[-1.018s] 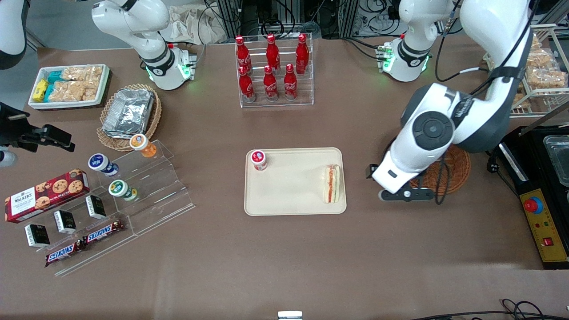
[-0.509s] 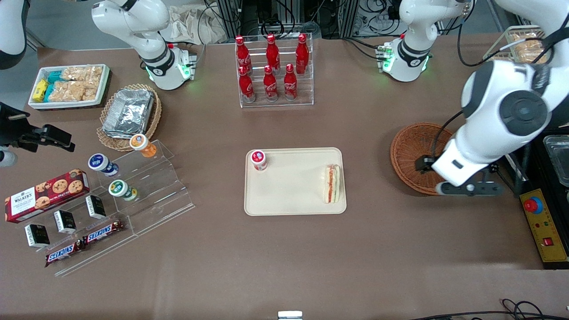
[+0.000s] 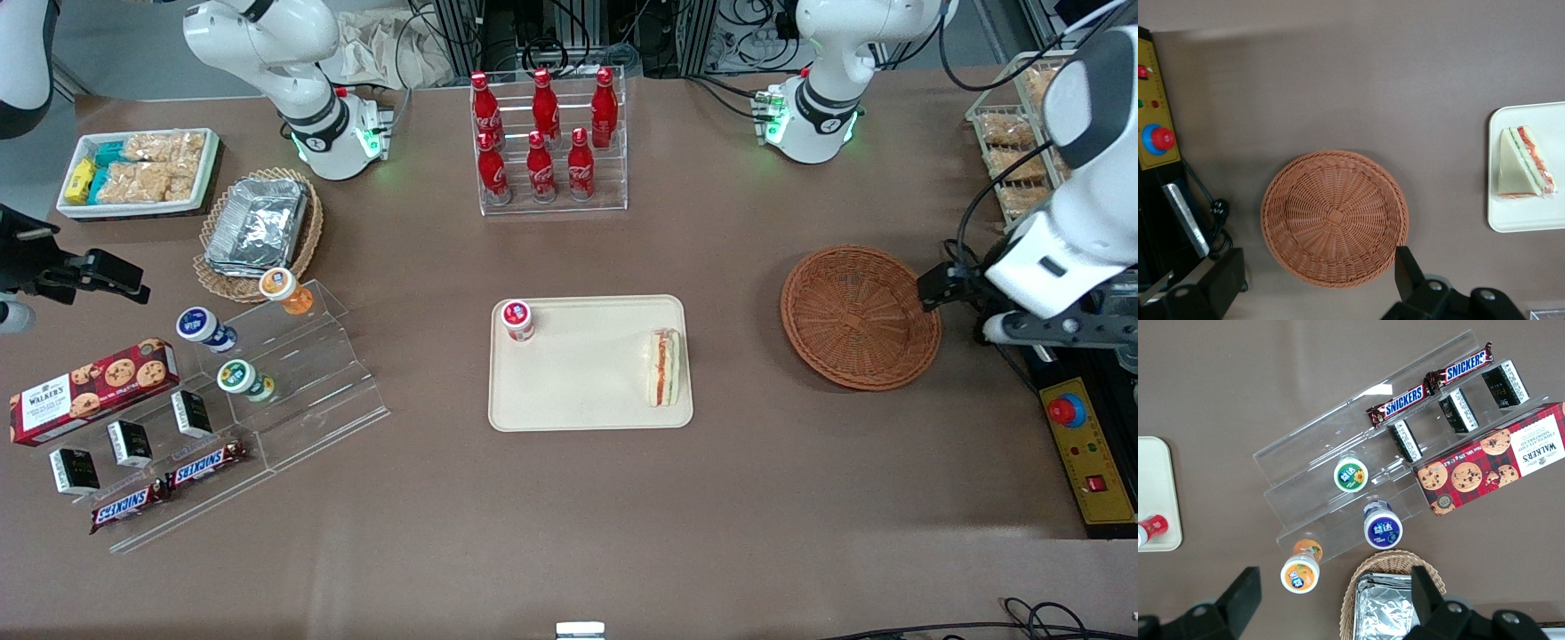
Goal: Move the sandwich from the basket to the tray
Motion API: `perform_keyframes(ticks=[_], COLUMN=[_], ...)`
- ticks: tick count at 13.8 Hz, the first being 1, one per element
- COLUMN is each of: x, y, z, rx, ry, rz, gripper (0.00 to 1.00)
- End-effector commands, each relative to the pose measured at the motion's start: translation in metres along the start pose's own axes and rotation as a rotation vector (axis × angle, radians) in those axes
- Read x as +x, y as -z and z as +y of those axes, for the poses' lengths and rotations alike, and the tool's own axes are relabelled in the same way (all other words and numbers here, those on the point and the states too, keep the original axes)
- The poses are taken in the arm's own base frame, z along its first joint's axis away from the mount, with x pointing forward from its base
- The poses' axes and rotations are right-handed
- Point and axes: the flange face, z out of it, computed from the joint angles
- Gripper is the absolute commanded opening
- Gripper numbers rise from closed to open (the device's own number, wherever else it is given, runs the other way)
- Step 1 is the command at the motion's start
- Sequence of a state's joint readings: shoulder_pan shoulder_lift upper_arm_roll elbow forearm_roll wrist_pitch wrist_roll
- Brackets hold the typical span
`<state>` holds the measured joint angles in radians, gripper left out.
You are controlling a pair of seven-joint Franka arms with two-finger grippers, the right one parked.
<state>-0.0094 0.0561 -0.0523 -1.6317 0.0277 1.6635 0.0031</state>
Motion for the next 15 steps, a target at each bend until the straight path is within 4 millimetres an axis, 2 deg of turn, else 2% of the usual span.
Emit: perform_keyframes(ticks=[1, 3, 15], x=[-0.0089, -0.0073, -0.0066], y=[0.0224, 0.0278, 0.0252], z=[-0.0066, -0.0109, -0.0114], rx=[-0.038, -0.049, -0.045], ry=[0.000, 0.008, 0.011], rz=[-0.004, 0.004, -0.003], gripper=[1.00, 1.00, 1.00])
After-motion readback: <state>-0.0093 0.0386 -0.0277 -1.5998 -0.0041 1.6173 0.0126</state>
